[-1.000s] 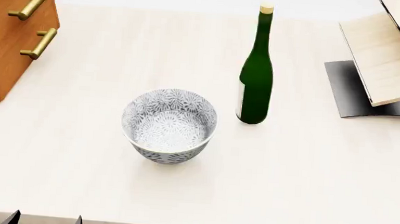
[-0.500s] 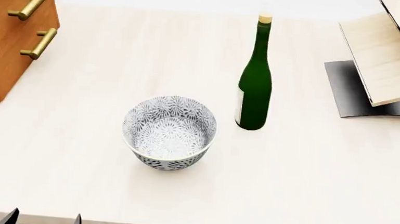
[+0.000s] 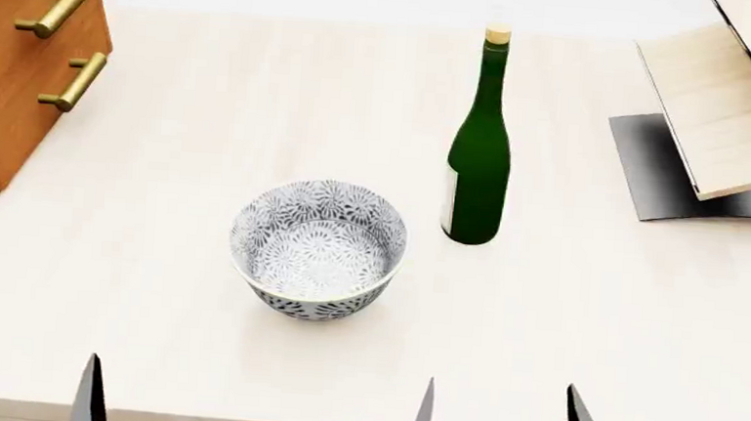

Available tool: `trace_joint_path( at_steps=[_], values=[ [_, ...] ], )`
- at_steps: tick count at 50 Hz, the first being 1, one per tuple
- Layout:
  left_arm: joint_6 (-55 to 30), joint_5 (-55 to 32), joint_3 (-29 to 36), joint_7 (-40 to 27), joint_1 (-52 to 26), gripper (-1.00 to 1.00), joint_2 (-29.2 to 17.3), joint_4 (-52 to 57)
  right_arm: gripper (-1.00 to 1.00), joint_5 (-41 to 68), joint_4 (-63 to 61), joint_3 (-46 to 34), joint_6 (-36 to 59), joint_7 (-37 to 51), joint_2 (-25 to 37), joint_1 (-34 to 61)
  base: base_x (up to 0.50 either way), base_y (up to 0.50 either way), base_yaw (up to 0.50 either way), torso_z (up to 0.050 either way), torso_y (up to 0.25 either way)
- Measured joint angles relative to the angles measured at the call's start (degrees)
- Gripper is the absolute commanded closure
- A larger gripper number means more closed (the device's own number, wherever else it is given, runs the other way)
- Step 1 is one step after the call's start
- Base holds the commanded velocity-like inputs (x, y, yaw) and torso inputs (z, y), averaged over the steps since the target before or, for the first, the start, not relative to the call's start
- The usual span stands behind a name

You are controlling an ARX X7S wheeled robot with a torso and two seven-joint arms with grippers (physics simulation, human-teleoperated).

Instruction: Put the wine bottle on the wine rack.

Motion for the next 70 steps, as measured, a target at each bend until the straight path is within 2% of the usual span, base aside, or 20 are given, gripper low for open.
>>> trace_joint_path(
  at_steps=[7, 15, 34, 70],
  values=[
    [1.34, -0.15, -0.01, -0.74, 2.59, -1.00, -0.92, 6.81, -1.00, -1.34, -7.10, -0.76, -1.42, 0.96, 1.04, -2.64, 0.00, 0.00, 0.00, 0.000, 0.000],
    [7.87, -0.56, -0.40, -1.06, 6.06, -1.00, -1.42, 11.78, -1.00, -2.71, -11.50, -1.07, -7.92, 2.10, 1.91, -5.51, 0.00, 0.00, 0.00, 0.000, 0.000],
    [19.56, 0.79, -0.16, -2.07, 10.52, -1.00, -1.62, 14.59, -1.00, -5.85, -15.03, -1.85, -20.58, 4.66, 3.04, -10.10, 0.00, 0.00, 0.00, 0.000, 0.000],
    [21.48, 1.78, 1.50, -4.18, 11.21, -1.00, -3.46, 15.20, -1.00, -5.85, -15.84, -3.73, -22.97, 6.01, 5.16, -11.27, 0.15, 0.00, 0.00, 0.000, 0.000]
  ],
)
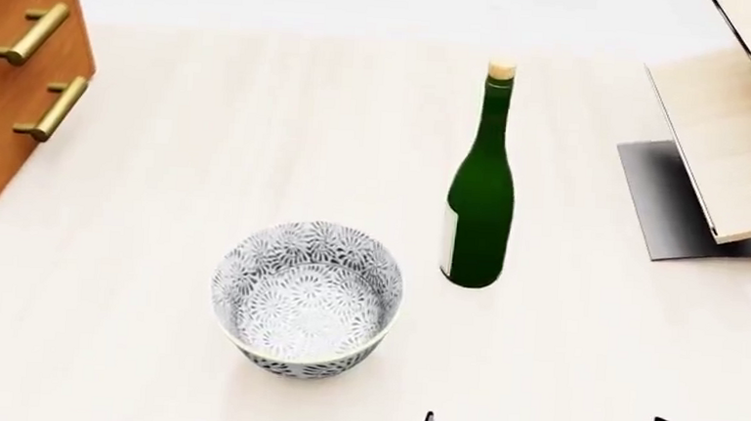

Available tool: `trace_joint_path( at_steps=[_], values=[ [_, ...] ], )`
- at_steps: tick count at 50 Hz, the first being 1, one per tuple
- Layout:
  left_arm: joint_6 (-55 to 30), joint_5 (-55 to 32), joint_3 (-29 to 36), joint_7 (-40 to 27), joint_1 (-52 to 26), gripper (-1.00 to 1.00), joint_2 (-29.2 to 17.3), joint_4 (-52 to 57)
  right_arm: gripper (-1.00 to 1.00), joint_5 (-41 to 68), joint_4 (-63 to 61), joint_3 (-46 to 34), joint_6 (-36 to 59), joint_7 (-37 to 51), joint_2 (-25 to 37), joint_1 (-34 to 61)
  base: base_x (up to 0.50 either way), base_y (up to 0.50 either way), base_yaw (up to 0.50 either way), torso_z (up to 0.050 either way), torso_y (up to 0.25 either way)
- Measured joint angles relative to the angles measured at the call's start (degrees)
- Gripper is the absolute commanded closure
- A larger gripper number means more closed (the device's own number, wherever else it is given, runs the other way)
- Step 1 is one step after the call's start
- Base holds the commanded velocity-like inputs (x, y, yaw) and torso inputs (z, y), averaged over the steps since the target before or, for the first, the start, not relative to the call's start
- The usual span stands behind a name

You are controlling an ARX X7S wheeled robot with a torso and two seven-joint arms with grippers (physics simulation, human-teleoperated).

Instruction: Put the wine bottle on the wine rack.

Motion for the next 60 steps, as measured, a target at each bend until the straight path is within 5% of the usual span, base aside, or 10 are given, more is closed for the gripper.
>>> trace_joint_path(
  at_steps=[60],
  values=[
    [0.03, -0.23, 1.94, -2.69, -0.21, -1.00, -2.69, 0.13, -1.00, 0.12, 1.09, -1.59, 0.80, 2.42, 1.97, 0.84, 0.16, 0.00, 0.00, 0.000, 0.000]
  ],
)
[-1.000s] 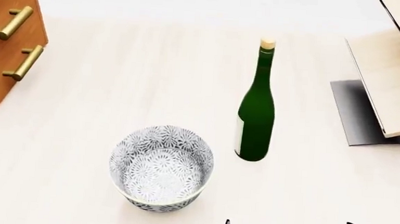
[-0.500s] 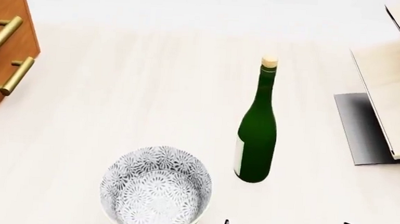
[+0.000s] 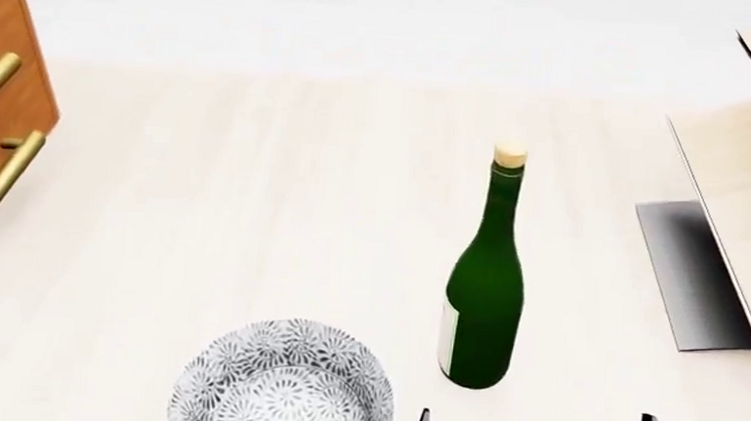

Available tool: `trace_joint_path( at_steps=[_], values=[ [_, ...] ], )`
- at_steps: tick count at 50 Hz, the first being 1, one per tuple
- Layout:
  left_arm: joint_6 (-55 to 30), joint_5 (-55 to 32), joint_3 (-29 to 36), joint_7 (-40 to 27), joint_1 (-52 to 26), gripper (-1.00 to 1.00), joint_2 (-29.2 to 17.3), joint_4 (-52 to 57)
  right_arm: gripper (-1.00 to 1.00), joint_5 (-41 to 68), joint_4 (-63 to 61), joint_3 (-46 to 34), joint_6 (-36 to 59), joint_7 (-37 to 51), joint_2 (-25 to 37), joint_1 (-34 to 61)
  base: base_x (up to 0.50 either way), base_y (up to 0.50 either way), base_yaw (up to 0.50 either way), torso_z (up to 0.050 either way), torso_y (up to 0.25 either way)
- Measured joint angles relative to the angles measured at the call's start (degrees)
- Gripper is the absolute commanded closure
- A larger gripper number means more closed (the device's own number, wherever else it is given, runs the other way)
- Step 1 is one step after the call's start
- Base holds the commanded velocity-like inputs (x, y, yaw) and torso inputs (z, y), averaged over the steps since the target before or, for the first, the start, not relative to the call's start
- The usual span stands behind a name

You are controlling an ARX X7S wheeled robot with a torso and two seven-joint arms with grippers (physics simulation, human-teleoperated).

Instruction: Put the wine bottle on the wine rack.

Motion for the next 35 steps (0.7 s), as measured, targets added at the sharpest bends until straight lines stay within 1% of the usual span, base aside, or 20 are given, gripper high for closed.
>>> trace_joint_path(
  at_steps=[35],
  values=[
    [0.52, 0.20, 1.39, -1.16, 0.03, -1.00, -1.05, -0.59, -1.00, -0.42, 0.66, -1.18, -0.34, 1.21, 0.94, -0.04, 0.16, 0.00, 0.00, 0.000, 0.000]
  ],
)
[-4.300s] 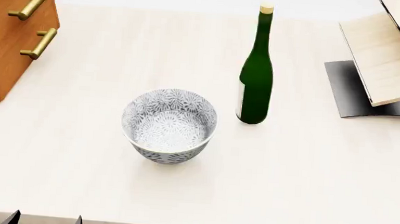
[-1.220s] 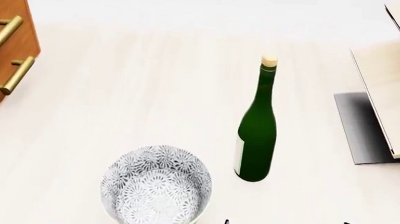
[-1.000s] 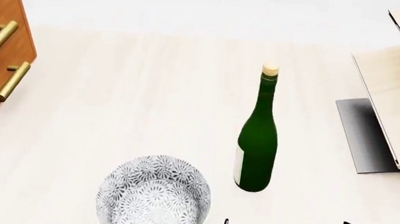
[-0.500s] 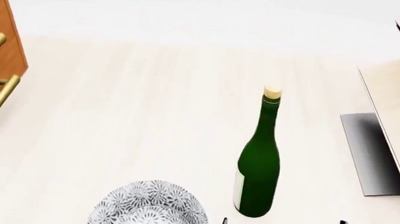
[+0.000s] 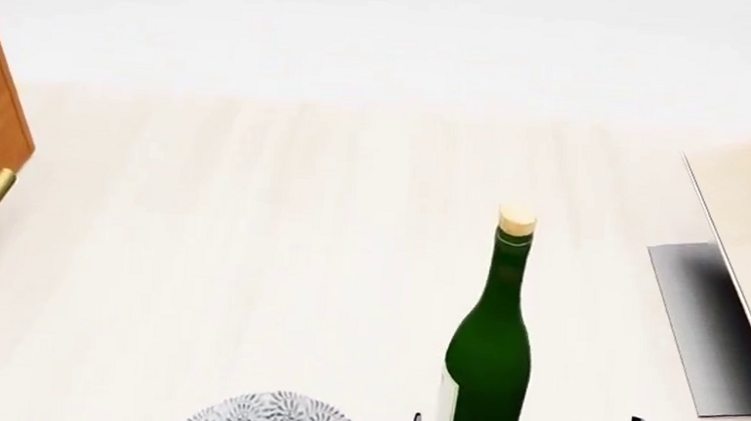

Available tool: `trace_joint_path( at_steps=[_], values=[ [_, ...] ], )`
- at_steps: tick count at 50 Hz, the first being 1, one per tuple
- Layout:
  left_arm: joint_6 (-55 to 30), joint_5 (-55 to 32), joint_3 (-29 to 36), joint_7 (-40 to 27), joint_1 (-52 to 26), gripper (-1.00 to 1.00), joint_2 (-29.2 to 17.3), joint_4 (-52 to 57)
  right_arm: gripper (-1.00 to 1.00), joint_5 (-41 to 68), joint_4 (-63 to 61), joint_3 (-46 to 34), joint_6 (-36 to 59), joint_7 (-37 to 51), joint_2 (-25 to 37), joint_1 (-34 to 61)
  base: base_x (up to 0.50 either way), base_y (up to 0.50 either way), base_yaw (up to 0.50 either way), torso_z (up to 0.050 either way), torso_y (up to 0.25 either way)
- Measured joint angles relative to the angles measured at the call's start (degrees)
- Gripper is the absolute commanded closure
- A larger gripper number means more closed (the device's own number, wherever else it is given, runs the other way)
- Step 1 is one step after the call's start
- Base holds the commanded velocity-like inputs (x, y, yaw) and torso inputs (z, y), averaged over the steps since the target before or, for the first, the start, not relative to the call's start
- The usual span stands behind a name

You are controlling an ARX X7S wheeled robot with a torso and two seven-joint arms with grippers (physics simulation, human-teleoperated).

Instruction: Put the wine bottle on the wine rack.

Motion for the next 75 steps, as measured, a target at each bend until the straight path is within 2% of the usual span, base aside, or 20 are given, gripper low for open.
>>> trace_joint_path(
  at_steps=[18, 34, 75],
  values=[
    [0.22, 0.07, 0.40, -0.61, 0.15, -1.00, -0.58, 0.17, -1.00, 0.24, -0.05, -0.42, 0.49, 0.54, 0.51, 0.09, 0.16, 0.00, 0.00, 0.000, 0.001],
    [0.32, 0.08, 0.81, -1.12, -0.05, -1.00, -1.03, -0.05, -1.00, 3.09, -0.03, -0.85, 3.51, 0.38, 1.19, 0.88, 0.00, -0.05, 0.00, 0.000, 0.000],
    [0.56, 0.16, 1.73, -2.37, -0.15, -1.00, -2.18, -0.11, -1.00, 4.81, -0.47, -1.60, 3.35, 1.19, 2.57, 0.86, 0.00, -0.12, 0.00, 0.000, 0.000]
  ],
)
